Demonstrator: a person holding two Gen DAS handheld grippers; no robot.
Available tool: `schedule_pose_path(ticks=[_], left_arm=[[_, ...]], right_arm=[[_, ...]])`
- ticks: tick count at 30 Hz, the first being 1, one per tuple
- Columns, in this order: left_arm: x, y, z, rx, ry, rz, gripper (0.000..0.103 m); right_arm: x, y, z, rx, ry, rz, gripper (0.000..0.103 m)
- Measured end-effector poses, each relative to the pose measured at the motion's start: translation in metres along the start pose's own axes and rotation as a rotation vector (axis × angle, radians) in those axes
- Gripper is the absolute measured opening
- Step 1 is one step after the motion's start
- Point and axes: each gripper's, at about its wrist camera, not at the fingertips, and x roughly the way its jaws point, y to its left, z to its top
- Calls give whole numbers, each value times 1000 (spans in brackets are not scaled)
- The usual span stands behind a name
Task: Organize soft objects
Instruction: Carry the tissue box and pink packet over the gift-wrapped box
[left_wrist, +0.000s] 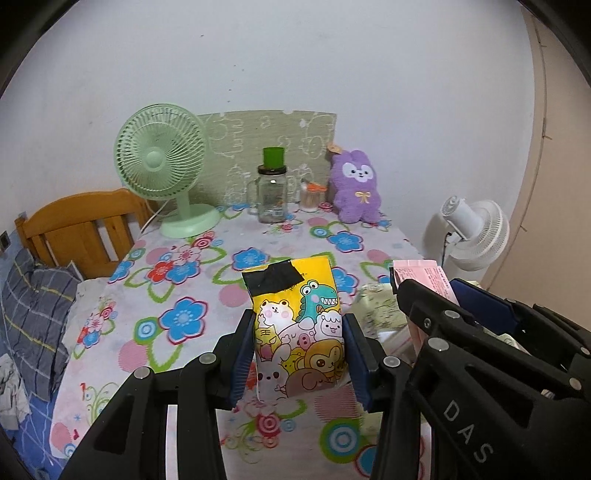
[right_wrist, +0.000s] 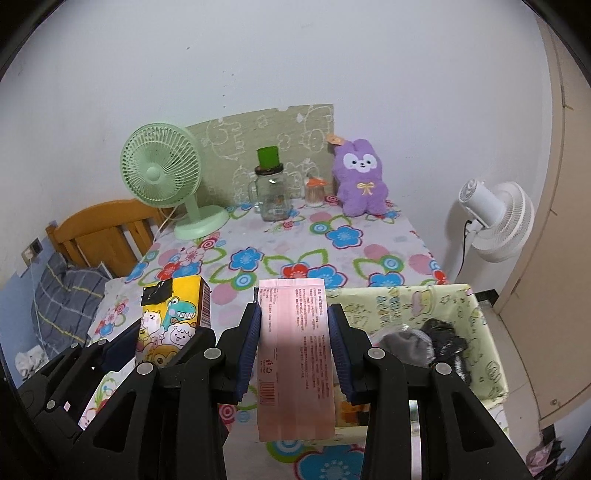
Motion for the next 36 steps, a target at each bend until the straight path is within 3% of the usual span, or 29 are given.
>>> schedule_pose_path(ticks=[29,36], left_arm=[[55,-92,-2,98,88,-117,47],[69,-105,-6,119,119,-122,47]], right_arm=[[31,-102,-7,77,66,-92,41],[46,-119,-12,104,103,-87,48]])
